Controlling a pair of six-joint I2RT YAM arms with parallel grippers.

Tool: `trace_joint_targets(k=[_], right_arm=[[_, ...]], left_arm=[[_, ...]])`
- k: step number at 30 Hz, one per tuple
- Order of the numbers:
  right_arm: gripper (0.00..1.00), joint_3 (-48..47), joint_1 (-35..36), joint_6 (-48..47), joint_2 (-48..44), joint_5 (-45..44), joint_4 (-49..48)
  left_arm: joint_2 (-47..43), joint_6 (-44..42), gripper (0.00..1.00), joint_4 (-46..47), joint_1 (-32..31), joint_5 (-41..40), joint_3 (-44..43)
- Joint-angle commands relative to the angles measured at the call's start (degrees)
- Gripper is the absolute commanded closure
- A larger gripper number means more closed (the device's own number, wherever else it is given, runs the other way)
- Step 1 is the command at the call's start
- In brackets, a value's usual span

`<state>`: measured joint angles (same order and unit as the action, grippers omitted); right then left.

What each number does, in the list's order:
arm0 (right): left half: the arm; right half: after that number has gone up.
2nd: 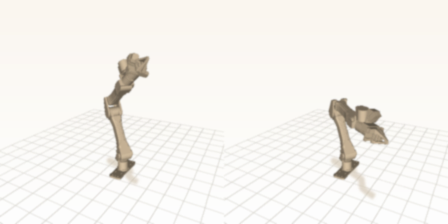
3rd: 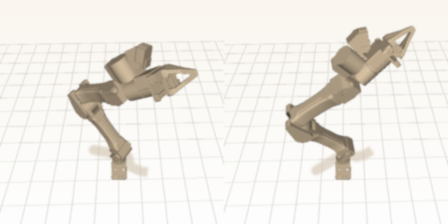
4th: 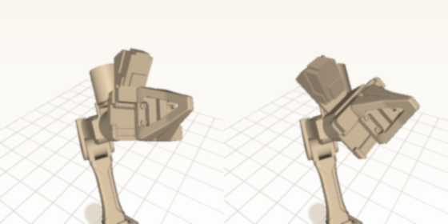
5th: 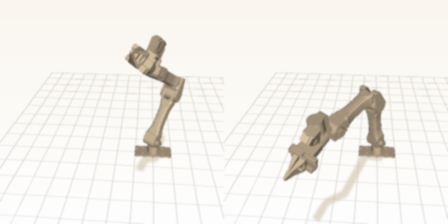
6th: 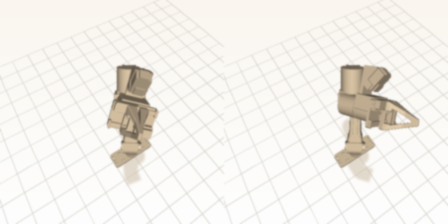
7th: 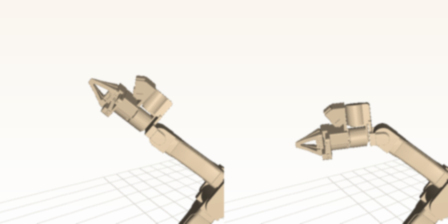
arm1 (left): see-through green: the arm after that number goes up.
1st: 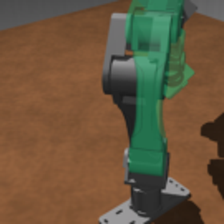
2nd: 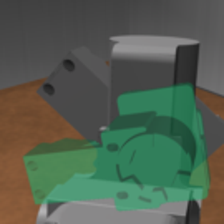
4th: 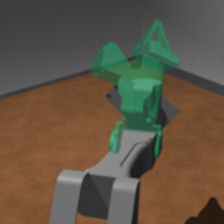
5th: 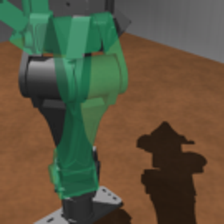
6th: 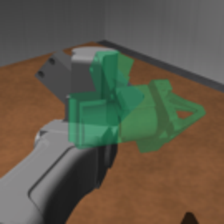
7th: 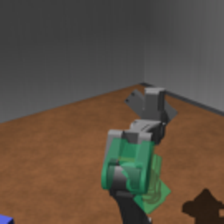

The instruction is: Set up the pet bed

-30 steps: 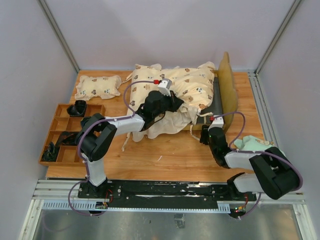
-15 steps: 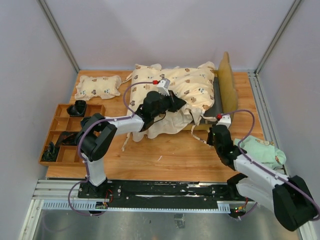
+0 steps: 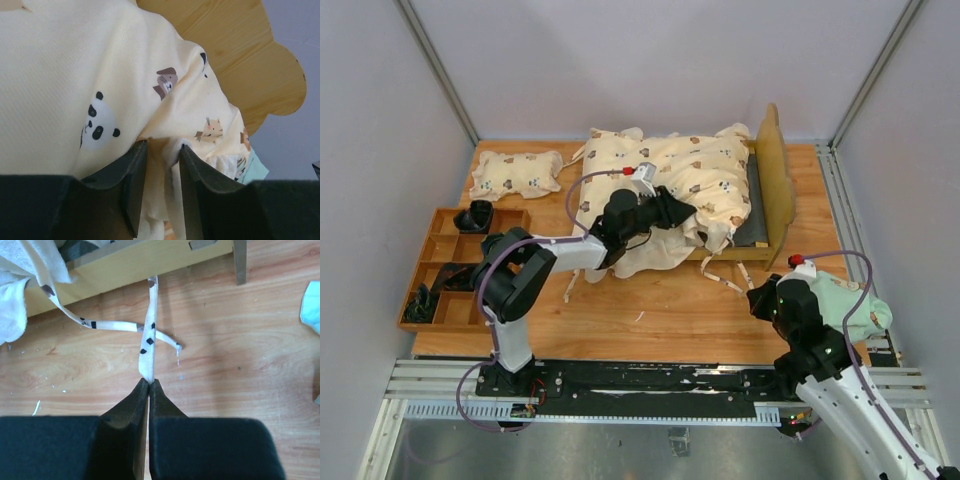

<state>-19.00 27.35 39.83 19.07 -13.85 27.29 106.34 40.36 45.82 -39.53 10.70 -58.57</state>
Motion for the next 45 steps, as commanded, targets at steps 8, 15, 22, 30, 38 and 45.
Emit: trace_joint_targets(k=[8, 15, 22, 30, 38, 45], right_arm=[[1.00, -7.7, 0.1, 6.7, -8.0, 5.3, 15.1], [1.00, -11.7, 0.1, 6.4, -15.2, 2.9, 19.2], [1.00, -13.9, 0.1, 5.2, -17.8, 4.2, 20.2], [1.00, -13.0, 0.1, 2.8, -17.7, 5.1, 19.0], [1.00, -10.2, 0.1, 1.6, -16.8, 9.3, 13.7], [1.00, -9.7, 0.1, -0.8, -13.7, 10.4, 10.7]], left_arm=[[-16.8, -16.6, 0.43, -7.5, -6.0, -17.1, 8.0], [-23.2, -20.4, 0.44, -12.0, -16.8, -22.6, 14.2], [-14.2, -26.6, 0.45, -11.5, -24.5, -23.3, 11.8], [-0.4, -30.2, 0.40, -10.8, -25.2, -23.3, 5.4], [7.8, -31.6, 0.53, -8.1, -24.8, -23.7, -0.7], [-0.4, -15.2, 0.40, -3.2, -24.7, -7.0, 7.8]])
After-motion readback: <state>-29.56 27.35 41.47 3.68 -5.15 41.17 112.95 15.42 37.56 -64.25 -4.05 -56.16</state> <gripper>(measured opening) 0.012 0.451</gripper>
